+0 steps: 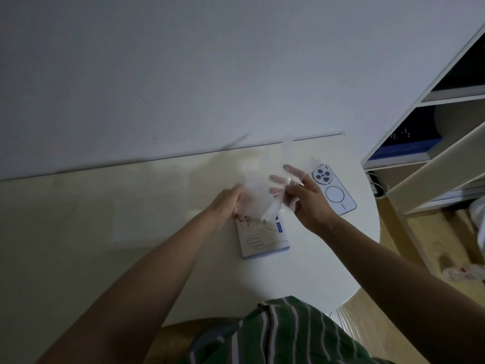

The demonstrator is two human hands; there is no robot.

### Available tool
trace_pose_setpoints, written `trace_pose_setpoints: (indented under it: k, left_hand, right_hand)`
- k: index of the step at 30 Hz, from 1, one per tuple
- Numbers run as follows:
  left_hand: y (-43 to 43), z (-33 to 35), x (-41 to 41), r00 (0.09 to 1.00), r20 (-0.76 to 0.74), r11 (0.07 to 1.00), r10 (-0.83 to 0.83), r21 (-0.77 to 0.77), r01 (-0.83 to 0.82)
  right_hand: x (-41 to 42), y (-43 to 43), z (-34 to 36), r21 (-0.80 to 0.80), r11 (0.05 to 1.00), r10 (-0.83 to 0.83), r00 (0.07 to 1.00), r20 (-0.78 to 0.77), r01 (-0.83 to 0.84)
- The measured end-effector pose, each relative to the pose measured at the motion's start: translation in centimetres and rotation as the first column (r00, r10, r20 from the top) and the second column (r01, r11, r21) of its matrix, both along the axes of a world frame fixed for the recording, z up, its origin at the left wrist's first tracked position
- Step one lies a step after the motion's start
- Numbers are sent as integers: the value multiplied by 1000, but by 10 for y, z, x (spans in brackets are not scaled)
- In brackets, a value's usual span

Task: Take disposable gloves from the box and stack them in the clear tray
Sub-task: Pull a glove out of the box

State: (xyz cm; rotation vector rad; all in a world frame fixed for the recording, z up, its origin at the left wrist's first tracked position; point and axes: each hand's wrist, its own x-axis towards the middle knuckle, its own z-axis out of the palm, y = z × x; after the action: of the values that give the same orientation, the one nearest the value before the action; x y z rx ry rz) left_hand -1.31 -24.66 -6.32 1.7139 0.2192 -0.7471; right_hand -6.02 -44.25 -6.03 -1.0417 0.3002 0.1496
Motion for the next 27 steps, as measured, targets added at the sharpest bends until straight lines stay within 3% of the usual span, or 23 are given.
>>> trace_pose_setpoints:
  k: [2, 4, 7, 10, 13, 15, 17, 20, 22, 24, 27]
  left_hand:
    - [5, 10, 5, 985, -121, 965, 124, -215, -148]
    - [10, 21, 9, 975, -168, 948, 143, -259, -184]
    - [19, 30, 10, 967, -44, 937, 252, -240, -255]
    - [39, 36, 9, 910, 221, 930, 350, -197, -310]
    - [70, 42, 7, 846, 448, 955, 289, -70, -289]
    - [95, 45, 8, 818, 518, 959, 250, -16, -283]
    - [124, 48, 10, 824, 541, 974, 166, 40, -222]
    - [166, 51, 12, 864, 502, 996, -45, 91, -1]
    - [187, 52, 13, 872, 452, 982, -189, 111, 155]
    - [200, 53, 15, 867, 385, 948, -317, 139, 285]
    - [216, 56, 21, 872, 288, 919, -395, 118, 377]
  right_hand:
    - [-1, 7, 2, -28, 999, 45, 999, 5, -44]
    - [2, 15, 7, -61, 992, 110, 994, 15, -109]
    - [7, 32, 17, -111, 980, 167, 985, 32, -163]
    - [13, 54, 29, -222, 957, 198, 980, 33, -186]
    - [19, 81, 34, -287, 940, 191, 982, 6, -181]
    - [23, 96, 36, -312, 921, 242, 970, -12, -233]
    - [28, 107, 38, -360, 893, 280, 960, -24, -269]
    - [44, 121, 42, -369, 912, 172, 984, -46, -177]
    - [55, 130, 48, -389, 894, 216, 974, -60, -222]
    - [63, 143, 52, -414, 798, 429, 895, -121, -439]
    - [69, 170, 52, -386, 573, 696, 678, -235, -723]
